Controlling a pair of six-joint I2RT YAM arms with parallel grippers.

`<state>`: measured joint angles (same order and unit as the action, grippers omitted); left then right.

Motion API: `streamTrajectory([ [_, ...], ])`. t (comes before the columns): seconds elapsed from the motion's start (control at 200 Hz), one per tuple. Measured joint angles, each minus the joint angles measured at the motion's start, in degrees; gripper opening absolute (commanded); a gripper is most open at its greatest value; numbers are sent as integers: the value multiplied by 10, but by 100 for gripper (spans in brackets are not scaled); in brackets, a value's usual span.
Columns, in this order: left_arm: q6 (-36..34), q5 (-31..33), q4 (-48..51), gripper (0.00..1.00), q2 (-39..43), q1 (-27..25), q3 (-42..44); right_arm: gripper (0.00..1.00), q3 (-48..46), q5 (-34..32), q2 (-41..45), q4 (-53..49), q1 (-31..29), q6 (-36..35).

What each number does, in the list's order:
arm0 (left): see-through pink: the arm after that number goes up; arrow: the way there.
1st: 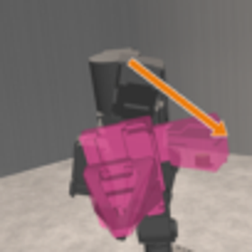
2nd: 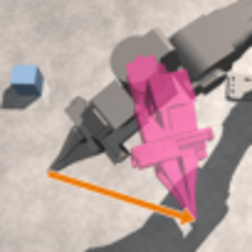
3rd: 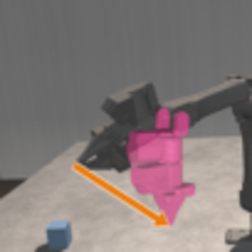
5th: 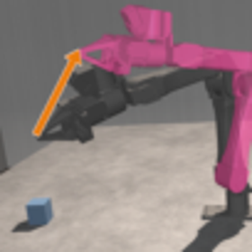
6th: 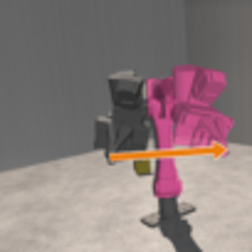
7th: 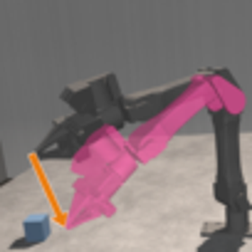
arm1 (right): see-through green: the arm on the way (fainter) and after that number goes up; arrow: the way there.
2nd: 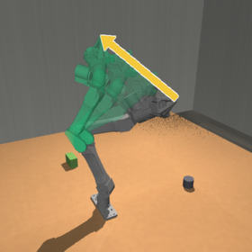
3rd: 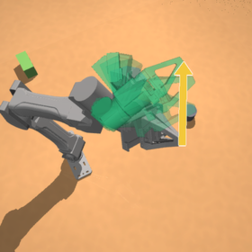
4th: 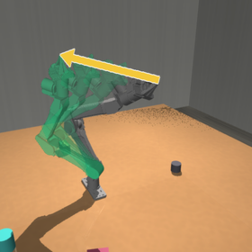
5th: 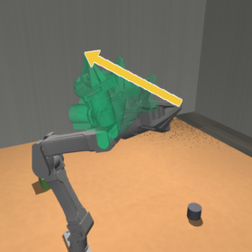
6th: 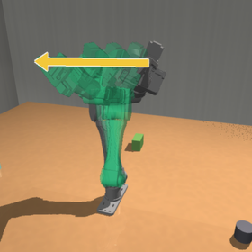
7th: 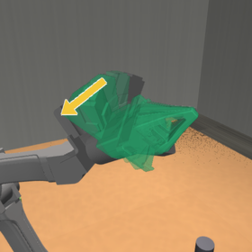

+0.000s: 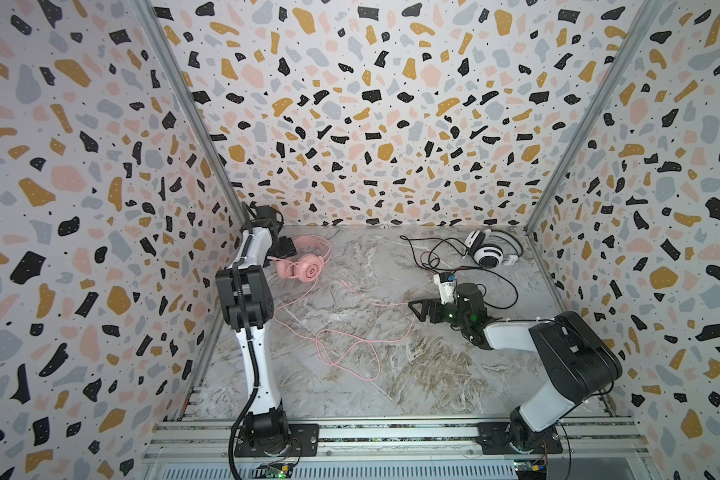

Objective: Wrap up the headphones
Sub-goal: 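Reach the left gripper to the pink headset while the right gripper advances, then grasp the pink headset's headband with the left gripper and lift it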

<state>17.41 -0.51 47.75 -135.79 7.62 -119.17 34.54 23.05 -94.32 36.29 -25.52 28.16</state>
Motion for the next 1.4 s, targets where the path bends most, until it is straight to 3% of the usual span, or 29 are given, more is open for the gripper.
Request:
streamTrajectory([
  [0.135, 10, -21, -43, 80, 71, -2, 116, 99, 4, 2, -2, -12, -5, -2],
  [0.4, 81, -64, -184, 79, 297, -10, 448, 99, 4, 0, 0, -25, -8, -8],
  [0.621, 140, -84, -257, 82, 359, -71, 559, 99, 4, -2, 1, -27, -8, -13],
  [0.751, 150, -81, -265, 84, 377, -107, 562, 99, 4, -2, 2, -31, -8, -15],
  [0.856, 141, -61, -243, 84, 381, -104, 535, 99, 4, -3, 2, -33, -9, -15],
  [1.021, 108, -23, -203, 86, 384, -75, 475, 99, 4, -6, 2, -38, -9, -17],
  [1.166, 85, -44, -169, 86, 377, -21, 417, 99, 5, -6, 2, -44, -9, -19],
  [1.292, 75, -56, -142, 85, 332, 21, 332, 99, 14, -5, 2, -55, -9, -20],
  [1.397, 67, -57, -117, 85, 274, 28, 258, 99, 17, -6, 2, -55, -9, -21],
])
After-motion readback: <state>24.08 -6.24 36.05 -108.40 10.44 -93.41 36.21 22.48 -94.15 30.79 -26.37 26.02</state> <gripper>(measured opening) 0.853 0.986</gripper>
